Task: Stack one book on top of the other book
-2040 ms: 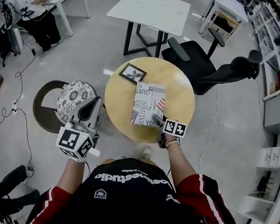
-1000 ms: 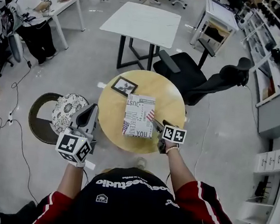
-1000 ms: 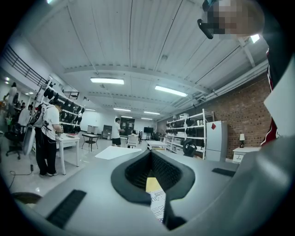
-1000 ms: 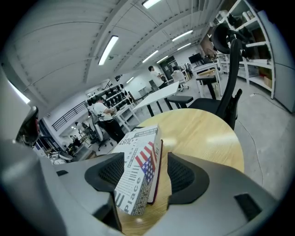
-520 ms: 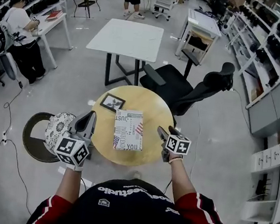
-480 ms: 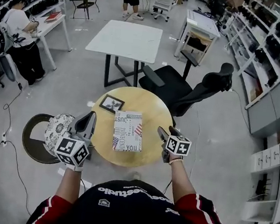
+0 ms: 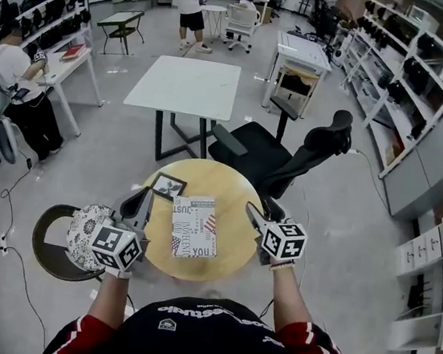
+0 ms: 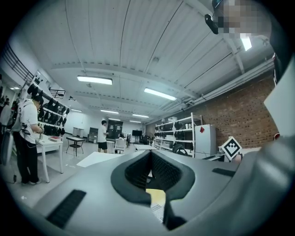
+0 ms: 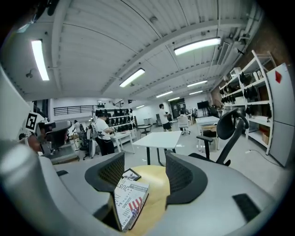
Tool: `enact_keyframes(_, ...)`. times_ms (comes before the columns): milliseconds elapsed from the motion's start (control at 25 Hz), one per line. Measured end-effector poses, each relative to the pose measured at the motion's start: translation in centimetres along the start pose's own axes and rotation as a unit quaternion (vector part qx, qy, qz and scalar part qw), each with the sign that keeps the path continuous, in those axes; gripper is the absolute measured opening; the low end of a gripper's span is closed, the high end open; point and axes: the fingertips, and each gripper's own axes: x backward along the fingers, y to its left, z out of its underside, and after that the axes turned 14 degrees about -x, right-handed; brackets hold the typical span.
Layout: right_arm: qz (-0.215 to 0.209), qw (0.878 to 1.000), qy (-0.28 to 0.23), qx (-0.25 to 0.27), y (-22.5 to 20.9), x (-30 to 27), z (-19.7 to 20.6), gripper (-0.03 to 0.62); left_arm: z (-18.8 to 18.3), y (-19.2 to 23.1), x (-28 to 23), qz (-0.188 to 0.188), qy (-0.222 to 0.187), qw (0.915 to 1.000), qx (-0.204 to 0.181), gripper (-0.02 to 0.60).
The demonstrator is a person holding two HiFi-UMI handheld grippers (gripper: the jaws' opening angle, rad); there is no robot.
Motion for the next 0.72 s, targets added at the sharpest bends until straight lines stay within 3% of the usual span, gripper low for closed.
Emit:
enact_keyframes(400, -0.046, 0.996, -0.055, 0.043, 5.4, 1.0, -4.5, 0.254, -1.1, -0.1, -1.0, 0.006, -0.015, 0.9997, -0.019, 0.015)
enact_keyframes(720, -0.082, 0.992, -0.093, 0.037, 8.2, 2.0, -6.6, 0.134, -1.1, 0.2, -0.8, 0.001, -0.017, 0.9997, -0.016, 0.015)
